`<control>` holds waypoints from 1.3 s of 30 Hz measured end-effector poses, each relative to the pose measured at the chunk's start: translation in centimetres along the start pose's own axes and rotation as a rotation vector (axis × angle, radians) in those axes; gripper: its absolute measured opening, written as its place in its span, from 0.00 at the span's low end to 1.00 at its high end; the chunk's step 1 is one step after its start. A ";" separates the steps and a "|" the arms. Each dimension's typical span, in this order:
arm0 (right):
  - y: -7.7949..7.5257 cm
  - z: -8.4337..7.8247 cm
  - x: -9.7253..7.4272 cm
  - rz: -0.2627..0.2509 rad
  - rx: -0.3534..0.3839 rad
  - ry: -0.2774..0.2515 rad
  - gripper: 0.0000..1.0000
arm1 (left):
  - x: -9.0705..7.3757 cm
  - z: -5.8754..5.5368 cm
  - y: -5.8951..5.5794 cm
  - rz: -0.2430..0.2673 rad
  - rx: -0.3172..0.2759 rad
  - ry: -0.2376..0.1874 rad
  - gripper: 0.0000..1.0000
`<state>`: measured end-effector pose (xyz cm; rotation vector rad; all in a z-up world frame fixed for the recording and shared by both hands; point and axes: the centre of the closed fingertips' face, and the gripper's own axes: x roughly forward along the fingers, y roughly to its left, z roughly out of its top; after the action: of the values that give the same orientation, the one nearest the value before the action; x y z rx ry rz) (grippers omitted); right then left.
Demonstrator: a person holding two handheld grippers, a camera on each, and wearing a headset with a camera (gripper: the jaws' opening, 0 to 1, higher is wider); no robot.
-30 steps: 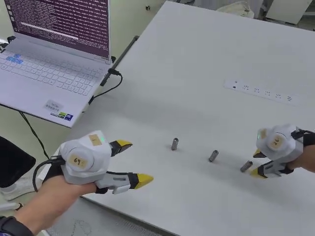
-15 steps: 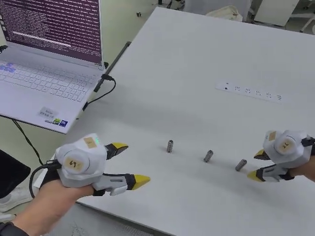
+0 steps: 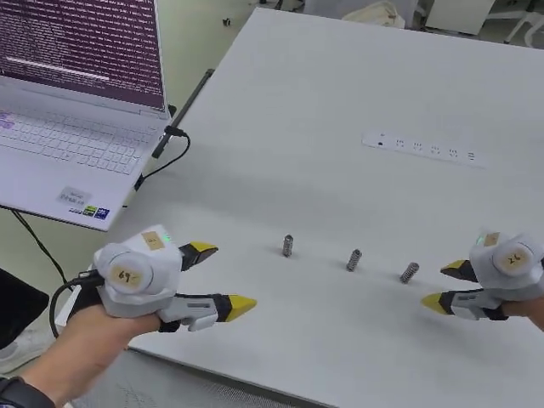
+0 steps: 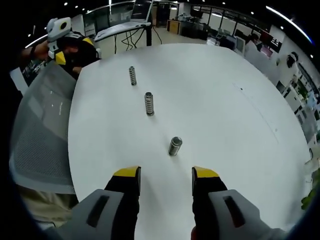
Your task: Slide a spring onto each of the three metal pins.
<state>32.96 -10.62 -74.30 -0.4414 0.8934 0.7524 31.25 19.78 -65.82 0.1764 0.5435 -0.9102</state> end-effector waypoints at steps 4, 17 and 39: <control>0.9 -0.4 -0.1 -0.003 0.031 -0.028 0.40 | 0.0 -0.1 0.0 -0.001 -0.003 0.001 0.58; 3.0 -0.1 -1.6 -0.038 0.168 -0.154 0.46 | 0.2 -0.2 -0.2 -0.016 0.005 0.010 0.58; 7.0 -1.1 -3.6 -0.075 0.304 -0.262 0.62 | 0.1 -0.2 -0.5 -0.030 0.026 0.013 0.59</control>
<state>25.74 -8.10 -72.19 -0.1030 0.7244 0.5781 30.79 19.49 -65.97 0.1985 0.5482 -0.9459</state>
